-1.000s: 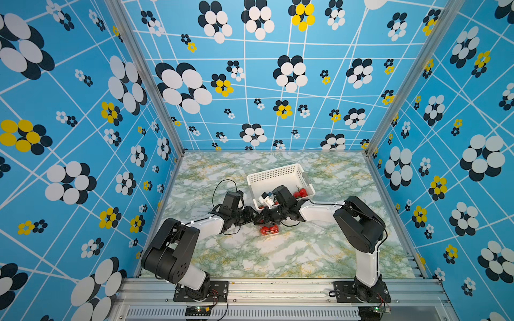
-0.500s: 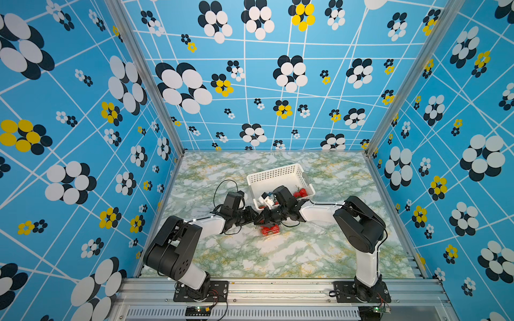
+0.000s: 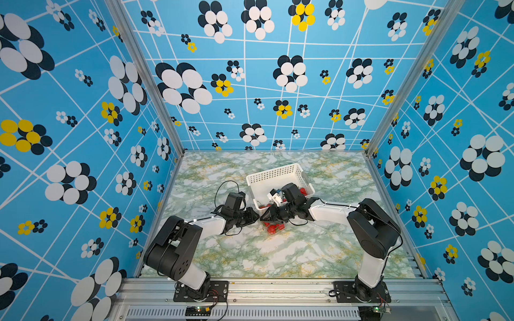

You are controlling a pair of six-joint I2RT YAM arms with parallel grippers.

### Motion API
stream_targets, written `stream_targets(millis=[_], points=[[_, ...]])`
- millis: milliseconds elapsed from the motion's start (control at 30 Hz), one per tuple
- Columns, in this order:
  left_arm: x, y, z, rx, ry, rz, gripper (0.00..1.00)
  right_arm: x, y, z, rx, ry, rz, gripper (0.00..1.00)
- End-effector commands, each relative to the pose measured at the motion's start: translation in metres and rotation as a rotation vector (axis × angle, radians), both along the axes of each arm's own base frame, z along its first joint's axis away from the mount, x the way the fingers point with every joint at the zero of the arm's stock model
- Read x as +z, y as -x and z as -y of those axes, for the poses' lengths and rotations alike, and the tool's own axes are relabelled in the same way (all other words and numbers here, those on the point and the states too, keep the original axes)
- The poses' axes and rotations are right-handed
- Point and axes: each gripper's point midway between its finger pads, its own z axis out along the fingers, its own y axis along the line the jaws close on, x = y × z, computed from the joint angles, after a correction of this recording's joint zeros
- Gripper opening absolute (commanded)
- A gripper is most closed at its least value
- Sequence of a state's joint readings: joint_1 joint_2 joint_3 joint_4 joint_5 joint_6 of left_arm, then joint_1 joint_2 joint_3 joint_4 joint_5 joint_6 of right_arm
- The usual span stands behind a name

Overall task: Pack strawberries into containers
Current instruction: Close the packing box at the center of the board.

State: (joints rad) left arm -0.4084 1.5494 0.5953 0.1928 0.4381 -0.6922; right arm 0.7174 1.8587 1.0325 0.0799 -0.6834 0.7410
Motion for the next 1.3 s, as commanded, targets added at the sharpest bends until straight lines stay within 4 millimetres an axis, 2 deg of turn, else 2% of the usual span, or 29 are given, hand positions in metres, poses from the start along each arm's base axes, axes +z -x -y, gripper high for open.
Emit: stream_targets(millis=[0,133,333,533,567,1000,1267], points=[[-0.002,0.01,-0.001,-0.014,-0.006,-0.017,0.2,-0.007,0.006,0.006,-0.011,0.003,-0.015,0.32],[0.004,0.009,0.001,-0.014,0.001,0.0,0.24,-0.013,0.01,0.011,-0.018,0.013,-0.024,0.31],[0.006,0.012,-0.001,-0.003,-0.009,0.009,0.42,-0.022,0.012,0.012,-0.024,0.014,-0.042,0.3],[0.004,0.019,-0.001,-0.006,-0.007,0.002,0.42,-0.015,0.011,0.015,-0.026,0.013,-0.027,0.3],[0.003,0.02,0.0,-0.009,-0.007,-0.001,0.47,-0.013,0.011,0.016,-0.025,0.011,-0.023,0.3],[0.003,0.016,0.014,-0.019,0.046,0.017,0.47,-0.018,0.013,0.02,-0.03,0.022,-0.032,0.28],[0.002,0.021,0.017,-0.025,0.061,0.016,0.46,-0.016,0.012,0.02,-0.036,0.017,-0.028,0.27]])
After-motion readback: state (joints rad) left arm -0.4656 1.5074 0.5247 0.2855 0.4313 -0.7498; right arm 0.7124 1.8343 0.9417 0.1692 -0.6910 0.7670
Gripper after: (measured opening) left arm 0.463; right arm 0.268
